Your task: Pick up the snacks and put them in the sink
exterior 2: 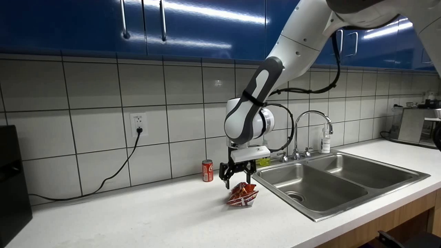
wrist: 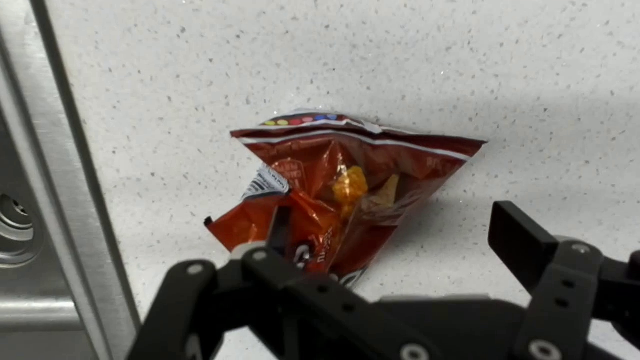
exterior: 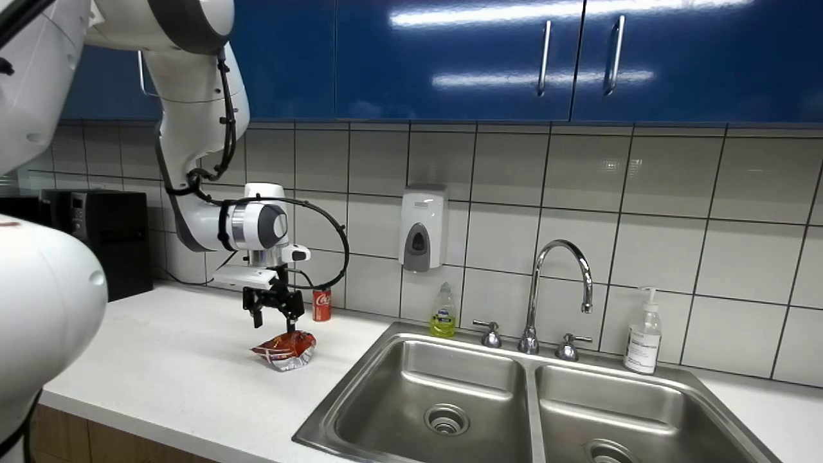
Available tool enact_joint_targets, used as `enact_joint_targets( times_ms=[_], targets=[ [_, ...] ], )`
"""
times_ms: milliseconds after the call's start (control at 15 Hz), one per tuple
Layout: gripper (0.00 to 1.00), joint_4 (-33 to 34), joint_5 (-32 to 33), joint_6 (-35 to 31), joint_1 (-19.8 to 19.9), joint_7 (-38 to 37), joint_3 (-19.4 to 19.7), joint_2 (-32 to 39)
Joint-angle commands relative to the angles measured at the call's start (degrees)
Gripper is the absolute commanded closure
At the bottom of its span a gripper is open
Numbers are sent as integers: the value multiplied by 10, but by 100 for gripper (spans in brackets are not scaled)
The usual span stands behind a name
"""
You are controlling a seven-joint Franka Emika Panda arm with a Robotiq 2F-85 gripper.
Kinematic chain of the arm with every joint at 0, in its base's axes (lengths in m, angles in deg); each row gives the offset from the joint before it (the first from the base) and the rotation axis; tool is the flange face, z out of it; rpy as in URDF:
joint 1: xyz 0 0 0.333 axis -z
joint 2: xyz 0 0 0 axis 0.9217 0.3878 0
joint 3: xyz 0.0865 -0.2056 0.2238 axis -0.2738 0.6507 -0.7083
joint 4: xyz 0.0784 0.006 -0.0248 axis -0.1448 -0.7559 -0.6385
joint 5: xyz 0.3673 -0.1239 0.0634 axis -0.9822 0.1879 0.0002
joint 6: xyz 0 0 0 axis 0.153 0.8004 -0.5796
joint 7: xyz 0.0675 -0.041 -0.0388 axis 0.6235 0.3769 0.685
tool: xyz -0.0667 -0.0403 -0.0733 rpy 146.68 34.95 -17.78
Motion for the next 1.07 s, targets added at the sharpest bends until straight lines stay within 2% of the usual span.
enact_joint_targets(
  times_ms=[0, 400, 1000],
  targets=[
    [0, 43, 23, 24, -17, -40, 29, 28],
    [0, 64, 30, 44, -29, -67, 60, 50],
    [0, 66, 28, 70, -28, -72, 60, 50]
  ],
)
